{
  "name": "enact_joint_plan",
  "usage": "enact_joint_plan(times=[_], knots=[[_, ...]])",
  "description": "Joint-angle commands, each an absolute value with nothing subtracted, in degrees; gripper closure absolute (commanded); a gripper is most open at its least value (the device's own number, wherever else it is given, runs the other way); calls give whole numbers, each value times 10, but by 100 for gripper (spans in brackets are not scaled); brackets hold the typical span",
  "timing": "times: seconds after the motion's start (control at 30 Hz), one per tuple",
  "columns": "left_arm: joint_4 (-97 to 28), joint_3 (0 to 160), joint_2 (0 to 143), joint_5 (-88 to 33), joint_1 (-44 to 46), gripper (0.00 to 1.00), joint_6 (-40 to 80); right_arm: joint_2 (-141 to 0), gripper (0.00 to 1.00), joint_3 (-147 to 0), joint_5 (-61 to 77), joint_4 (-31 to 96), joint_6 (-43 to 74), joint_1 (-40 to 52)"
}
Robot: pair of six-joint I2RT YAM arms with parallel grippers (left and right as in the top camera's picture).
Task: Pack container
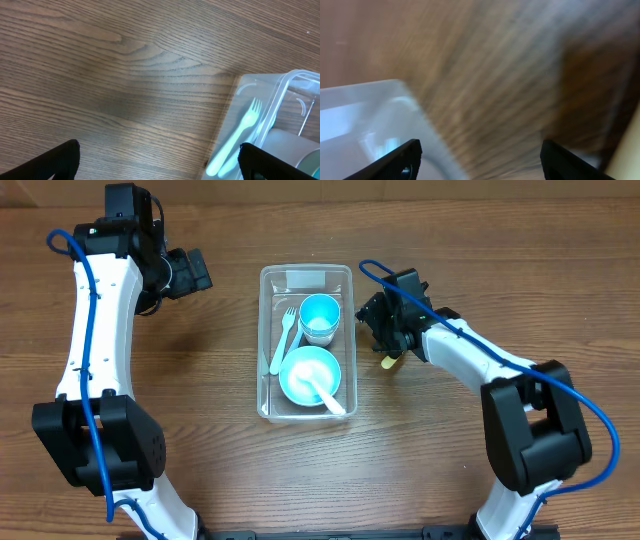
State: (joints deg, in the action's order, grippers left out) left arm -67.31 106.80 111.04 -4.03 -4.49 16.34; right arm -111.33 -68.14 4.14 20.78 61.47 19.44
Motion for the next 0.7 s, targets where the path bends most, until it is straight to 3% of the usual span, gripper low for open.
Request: enact_joint_plan(times=[0.0,0.37,0.67], knots=[[-671,1081,1117,-40,-45,0,154,-1139,22,-686,19,234,614,188],[-671,1081,1117,-40,-45,0,154,-1112,21,-687,-16,360,612,170],[-671,1081,1116,-40,-45,0,154,-1051,20,-695,-8,394,491,170]])
